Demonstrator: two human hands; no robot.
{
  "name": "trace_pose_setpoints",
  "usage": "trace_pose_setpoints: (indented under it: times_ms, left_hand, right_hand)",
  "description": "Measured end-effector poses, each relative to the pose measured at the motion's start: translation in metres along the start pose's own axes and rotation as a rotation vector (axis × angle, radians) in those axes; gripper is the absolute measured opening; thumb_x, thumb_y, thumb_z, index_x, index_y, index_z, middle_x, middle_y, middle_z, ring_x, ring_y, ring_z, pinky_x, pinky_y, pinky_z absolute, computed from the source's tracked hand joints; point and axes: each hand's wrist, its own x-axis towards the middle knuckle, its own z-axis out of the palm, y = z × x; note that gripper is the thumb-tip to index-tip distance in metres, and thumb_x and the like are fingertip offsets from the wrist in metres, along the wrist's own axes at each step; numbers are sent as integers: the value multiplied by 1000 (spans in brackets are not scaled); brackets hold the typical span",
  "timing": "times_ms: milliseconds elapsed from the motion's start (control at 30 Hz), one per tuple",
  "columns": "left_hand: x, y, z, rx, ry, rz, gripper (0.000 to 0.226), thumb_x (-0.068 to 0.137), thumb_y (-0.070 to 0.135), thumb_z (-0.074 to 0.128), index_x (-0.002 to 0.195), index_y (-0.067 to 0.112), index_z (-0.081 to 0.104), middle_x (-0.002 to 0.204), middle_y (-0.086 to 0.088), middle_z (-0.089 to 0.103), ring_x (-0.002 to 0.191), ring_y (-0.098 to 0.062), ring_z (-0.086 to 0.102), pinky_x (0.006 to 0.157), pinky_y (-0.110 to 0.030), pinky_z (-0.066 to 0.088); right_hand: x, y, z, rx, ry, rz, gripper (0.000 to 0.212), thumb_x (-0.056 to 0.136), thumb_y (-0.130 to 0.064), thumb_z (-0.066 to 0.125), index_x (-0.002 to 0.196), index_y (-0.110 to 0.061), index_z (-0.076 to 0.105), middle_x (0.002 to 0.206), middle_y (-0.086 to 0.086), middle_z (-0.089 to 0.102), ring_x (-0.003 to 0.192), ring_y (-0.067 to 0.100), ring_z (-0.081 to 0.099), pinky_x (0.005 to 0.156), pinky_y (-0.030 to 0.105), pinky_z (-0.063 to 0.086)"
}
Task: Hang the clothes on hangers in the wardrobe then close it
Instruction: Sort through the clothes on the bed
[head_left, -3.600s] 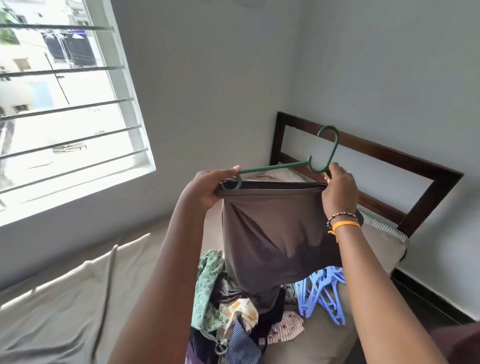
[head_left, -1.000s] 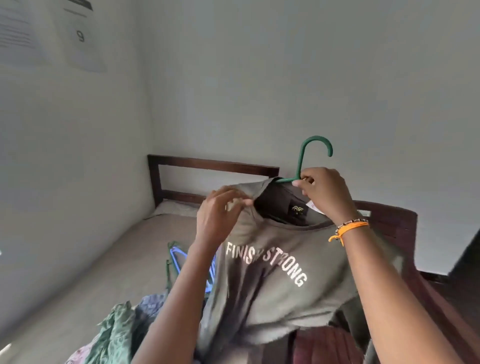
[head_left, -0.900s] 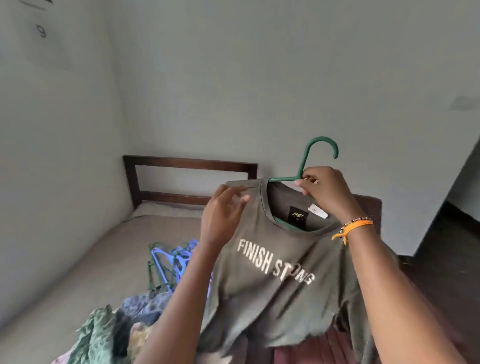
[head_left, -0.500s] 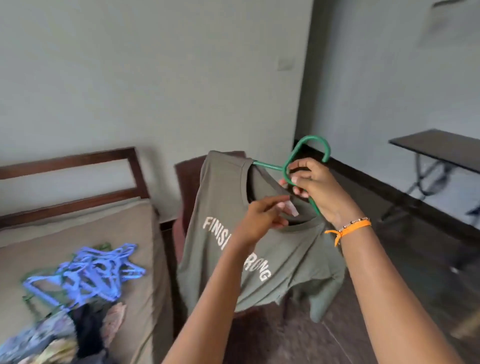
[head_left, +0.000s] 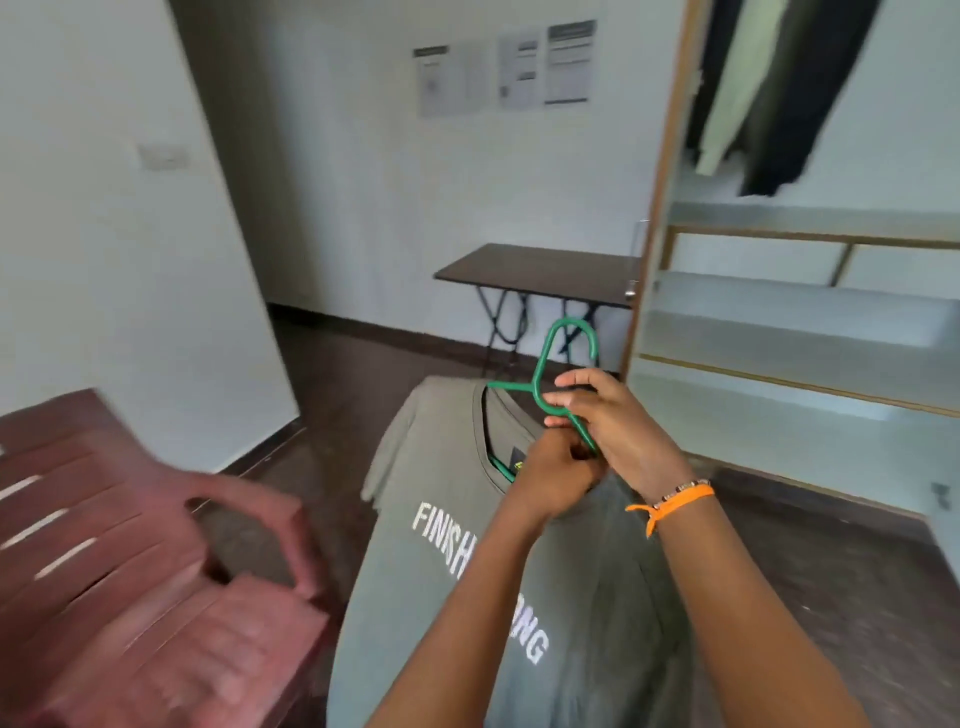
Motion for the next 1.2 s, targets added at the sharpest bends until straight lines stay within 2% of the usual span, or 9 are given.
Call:
trace_pose_setpoints:
  times_ms: [133, 233, 333, 400, 533, 667, 900, 1067, 1200]
  left_hand:
    - [73, 27, 66, -54, -134, -27, 28, 81, 4, 60, 60, 20, 54, 46, 12, 47, 48, -3, 41, 47, -21, 31]
    - [133, 47, 105, -100, -149, -34, 9, 86, 6, 62, 82, 13, 67, 65, 8, 56, 63, -6, 51, 54, -17, 37]
    - [195, 68, 139, -107, -207, -30, 16, 90, 9, 60, 104, 5, 67, 84, 1, 61, 71, -3, 53, 60, -14, 40]
    - [235, 80, 163, -121, -247, -14, 14, 92, 10, 58, 104, 8, 65, 88, 0, 62, 75, -4, 53, 62, -14, 40]
    - [305, 102, 216, -115, -318, -1, 6, 93, 13, 57, 91, 16, 61, 79, 3, 58, 74, -7, 50, 63, -18, 39]
    - [380, 123, 267, -143, -284, 11, 12, 97, 16, 52, 87, 20, 58, 74, 1, 51, 67, -8, 45, 60, -19, 36]
    - [520, 179, 361, -60, -256, 141, 16, 97, 27, 51, 94, 14, 61, 74, 2, 53, 66, -8, 48, 57, -17, 39]
    - [625, 242, 411, -11, -118, 317, 21, 97, 29, 51, 91, 13, 64, 81, 2, 58, 83, -16, 56, 72, -25, 43]
    - [711, 279, 425, 19, -120, 461, 26, 95, 22, 55, 120, 18, 62, 109, 5, 55, 98, -9, 53, 82, -16, 40]
  right_hand:
    - [22, 7, -103, -282, 211, -108, 30, 92, 4, 42, 94, -20, 60, 109, 2, 61, 102, 15, 57, 82, 22, 47]
    - [37, 13, -176, -401, 450, -106, 21, 92, -1, 46, 104, -16, 56, 106, 0, 56, 97, 15, 55, 71, 17, 43]
    - [49, 21, -237, -611, 359, -19, 4, 94, -20, 54, 97, -18, 55, 91, -4, 57, 81, 8, 54, 65, 17, 38]
    - [58, 28, -268, -707, 273, 15, 12, 95, -23, 53, 85, -16, 52, 82, -3, 57, 76, 12, 52, 61, 15, 35]
    - [79, 31, -325, -503, 316, 22, 14, 97, -20, 49, 99, -9, 58, 95, 6, 64, 86, 10, 59, 68, 13, 43]
    - [115, 34, -397, -300, 388, -14, 10, 95, -20, 53, 91, -11, 57, 91, 16, 58, 83, 21, 57, 76, 30, 45]
    - [216, 8, -526, 102, 474, -78, 47, 86, -37, 52, 116, -1, 56, 112, 13, 67, 106, 20, 63, 96, 34, 50]
    - [308, -55, -620, 82, 464, -208, 35, 96, -37, 39, 107, -17, 66, 100, -10, 73, 94, 0, 66, 78, 14, 52]
    - [396, -98, -684, 88, 467, -344, 32, 98, -26, 42, 100, -4, 64, 94, 4, 72, 85, 11, 68, 66, 18, 53]
